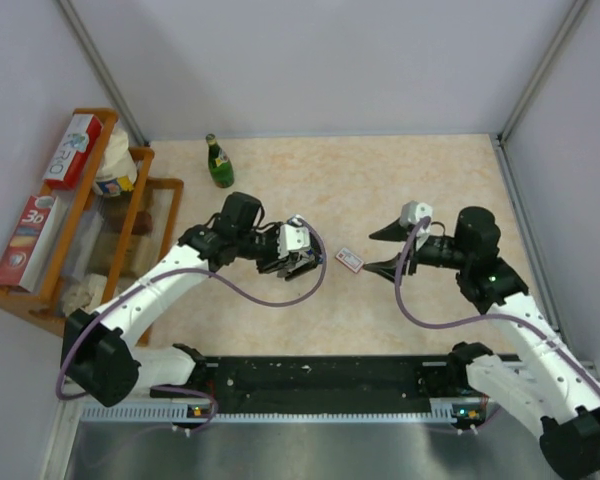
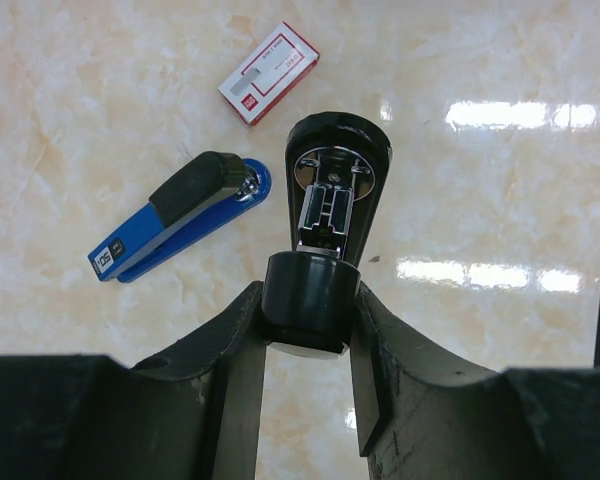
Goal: Load the staples into the stapler
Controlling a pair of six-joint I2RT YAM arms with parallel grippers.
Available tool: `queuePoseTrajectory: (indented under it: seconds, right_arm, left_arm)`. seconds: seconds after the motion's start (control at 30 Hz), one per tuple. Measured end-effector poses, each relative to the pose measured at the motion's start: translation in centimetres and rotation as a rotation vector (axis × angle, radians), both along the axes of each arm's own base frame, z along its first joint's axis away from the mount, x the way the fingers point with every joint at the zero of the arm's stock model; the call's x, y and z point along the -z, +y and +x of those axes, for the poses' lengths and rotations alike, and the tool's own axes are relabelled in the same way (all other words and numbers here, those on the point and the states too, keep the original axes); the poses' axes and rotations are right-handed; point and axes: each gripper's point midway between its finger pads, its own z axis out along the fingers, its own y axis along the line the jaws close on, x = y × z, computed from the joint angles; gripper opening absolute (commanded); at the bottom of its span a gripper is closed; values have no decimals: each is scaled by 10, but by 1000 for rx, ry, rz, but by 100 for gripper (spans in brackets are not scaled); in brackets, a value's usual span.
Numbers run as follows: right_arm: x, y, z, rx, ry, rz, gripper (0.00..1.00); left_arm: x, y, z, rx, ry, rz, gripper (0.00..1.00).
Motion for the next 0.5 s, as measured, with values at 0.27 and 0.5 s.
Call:
queuePoseTrajectory:
  seconds: [0.27,0.5]
  right_arm:
    - [5,40,2,-128,-39,-36,74]
    - [9,73,6,-220,-59,-18,73]
  left_arm:
    - [-31,-16,3,-38,35,-95,0]
    - [-36,-24,-10,-5,101,-145,0]
